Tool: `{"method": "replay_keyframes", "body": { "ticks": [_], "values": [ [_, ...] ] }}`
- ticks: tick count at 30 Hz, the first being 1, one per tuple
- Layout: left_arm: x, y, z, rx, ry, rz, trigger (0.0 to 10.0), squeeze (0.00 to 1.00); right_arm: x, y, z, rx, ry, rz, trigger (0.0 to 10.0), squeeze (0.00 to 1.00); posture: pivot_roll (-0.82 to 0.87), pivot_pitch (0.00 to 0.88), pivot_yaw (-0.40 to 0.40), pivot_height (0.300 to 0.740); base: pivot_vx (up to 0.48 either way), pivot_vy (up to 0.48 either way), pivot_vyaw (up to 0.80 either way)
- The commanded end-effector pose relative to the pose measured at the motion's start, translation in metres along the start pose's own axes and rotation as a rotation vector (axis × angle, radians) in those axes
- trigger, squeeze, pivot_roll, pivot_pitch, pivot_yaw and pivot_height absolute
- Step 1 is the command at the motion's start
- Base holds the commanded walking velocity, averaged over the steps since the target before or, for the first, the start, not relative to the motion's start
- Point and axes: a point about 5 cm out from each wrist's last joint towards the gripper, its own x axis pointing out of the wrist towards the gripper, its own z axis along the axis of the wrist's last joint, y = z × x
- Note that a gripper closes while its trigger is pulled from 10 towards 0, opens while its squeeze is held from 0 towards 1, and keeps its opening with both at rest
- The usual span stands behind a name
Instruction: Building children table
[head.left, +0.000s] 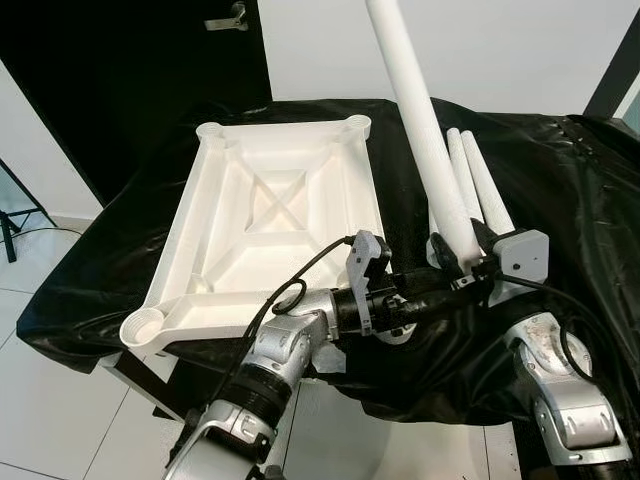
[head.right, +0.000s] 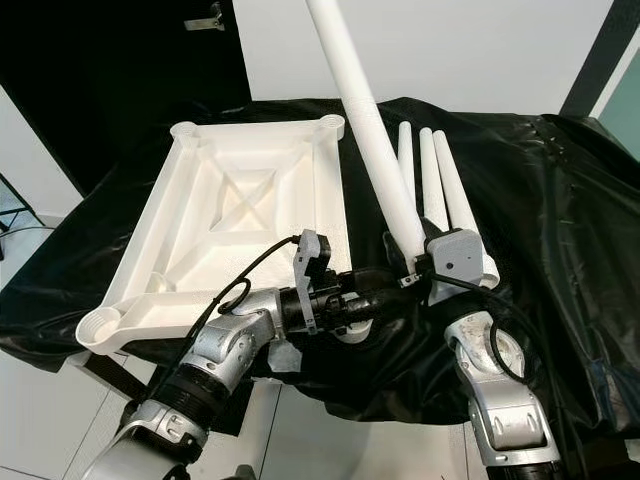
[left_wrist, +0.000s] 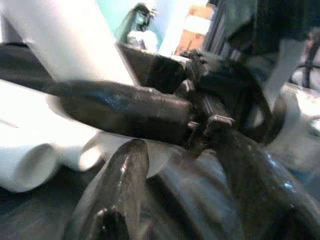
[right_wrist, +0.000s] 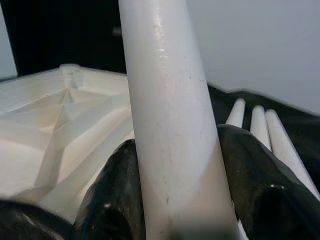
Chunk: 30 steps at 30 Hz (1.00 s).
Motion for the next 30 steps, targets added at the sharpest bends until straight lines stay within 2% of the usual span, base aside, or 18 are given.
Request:
{"method": "replay_keyframes", "body": {
  "ticks": [1, 3, 4, 6, 9, 10, 12, 14, 16, 17, 18, 19, 20, 21, 22, 23, 24, 30],
  "values": [
    [-0.022, 0.019, 0.023, 0.102, -0.051, 0.113, 10.0, 0.00, -0.012, -0.007, -0.022, -0.016, 0.116, -0.009, 10.0, 0.00, 0.09, 0.000, 0.040, 0.740, 0.000, 0.000, 0.00],
    [-0.025, 0.020, 0.024, 0.103, -0.045, 0.114, 10.0, 0.00, -0.012, -0.008, -0.022, -0.018, 0.113, -0.009, 10.0, 0.00, 0.09, 0.000, 0.038, 0.740, 0.000, 0.000, 0.00],
    [-0.031, 0.022, 0.025, 0.113, -0.030, 0.120, 10.0, 0.00, -0.011, -0.008, -0.022, -0.020, 0.113, -0.006, 10.0, 0.00, 0.10, 0.000, 0.031, 0.740, 0.000, 0.000, 0.00],
    [-0.031, 0.022, 0.025, 0.113, -0.030, 0.120, 10.0, 0.00, -0.011, -0.008, -0.022, -0.020, 0.113, -0.006, 10.0, 0.00, 0.10, 0.000, 0.031, 0.740, 0.000, 0.000, 0.00],
    [-0.049, 0.024, 0.026, 0.126, 0.017, 0.109, 10.0, 0.00, -0.011, -0.008, -0.022, -0.023, 0.112, 0.006, 10.0, 0.00, 0.11, 0.000, 0.025, 0.740, 0.000, 0.000, 0.00],
    [-0.049, 0.024, 0.026, 0.126, 0.017, 0.109, 10.0, 0.00, -0.011, -0.008, -0.022, -0.023, 0.112, 0.006, 10.0, 0.00, 0.11, 0.000, 0.025, 0.740, 0.000, 0.000, 0.00],
    [-0.062, 0.025, 0.029, 0.118, 0.019, 0.119, 10.0, 0.00, -0.010, -0.006, -0.021, -0.027, 0.106, 0.017, 10.0, 0.00, 0.11, 0.000, 0.026, 0.740, 0.000, 0.000, 0.00],
    [-0.062, 0.025, 0.029, 0.118, 0.019, 0.119, 10.0, 0.00, -0.010, -0.006, -0.021, -0.027, 0.106, 0.017, 10.0, 0.00, 0.11, 0.000, 0.026, 0.740, 0.000, 0.000, 0.00],
    [-0.064, 0.026, 0.033, 0.103, -0.014, 0.136, 10.0, 0.00, -0.010, -0.005, -0.020, -0.034, 0.101, 0.023, 10.0, 0.00, 0.11, 0.000, 0.026, 0.740, 0.000, 0.000, 0.00],
    [-0.062, 0.029, 0.038, 0.083, -0.071, 0.172, 10.0, 0.00, -0.009, -0.003, -0.019, -0.046, 0.093, 0.029, 10.0, 0.00, 0.12, 0.000, 0.030, 0.740, 0.000, 0.000, 0.00],
    [-0.056, 0.035, 0.044, 0.035, -0.156, 0.234, 10.0, 0.00, -0.009, -0.002, -0.018, -0.068, 0.081, 0.039, 10.0, 0.00, 0.12, 0.000, 0.032, 0.740, 0.000, 0.000, 0.00],
    [-0.056, 0.035, 0.044, 0.035, -0.156, 0.234, 10.0, 0.00, -0.009, -0.002, -0.018, -0.068, 0.081, 0.039, 10.0, 0.00, 0.12, 0.000, 0.032, 0.740, 0.000, 0.000, 0.00],
    [-0.049, 0.040, 0.047, -0.021, -0.221, 0.274, 10.0, 0.00, -0.010, 0.000, -0.017, -0.087, 0.071, 0.048, 10.0, 0.00, 0.12, 0.000, 0.033, 0.740, 0.000, 0.000, 0.00],
    [-0.049, 0.040, 0.047, -0.021, -0.221, 0.274, 10.0, 0.00, -0.010, 0.000, -0.017, -0.087, 0.071, 0.048, 10.0, 0.00, 0.12, 0.000, 0.033, 0.740, 0.000, 0.000, 0.00],
    [-0.043, 0.042, 0.048, -0.063, -0.260, 0.299, 10.0, 0.00, -0.010, 0.001, -0.016, -0.103, 0.063, 0.054, 10.0, 0.00, 0.12, 0.000, 0.033, 0.740, 0.000, 0.000, 0.00],
    [-0.036, 0.043, 0.049, -0.106, -0.293, 0.307, 10.0, 0.90, -0.011, 0.002, -0.016, -0.121, 0.056, 0.062, 10.0, 0.00, 0.12, 0.000, 0.035, 0.740, 0.000, 0.000, 0.00],
    [-0.030, 0.042, 0.051, -0.142, -0.331, 0.289, 10.0, 1.00, -0.011, 0.002, -0.015, -0.135, 0.049, 0.065, 10.0, 0.00, 0.11, 0.000, 0.040, 0.740, 0.000, 0.000, 0.00],
    [-0.020, 0.039, 0.057, -0.209, -0.386, 0.264, 10.0, 1.00, -0.011, 0.003, -0.014, -0.163, 0.034, 0.064, 10.0, 0.00, 0.10, 0.000, 0.044, 0.740, 0.000, 0.000, 0.00]
  ]
}}
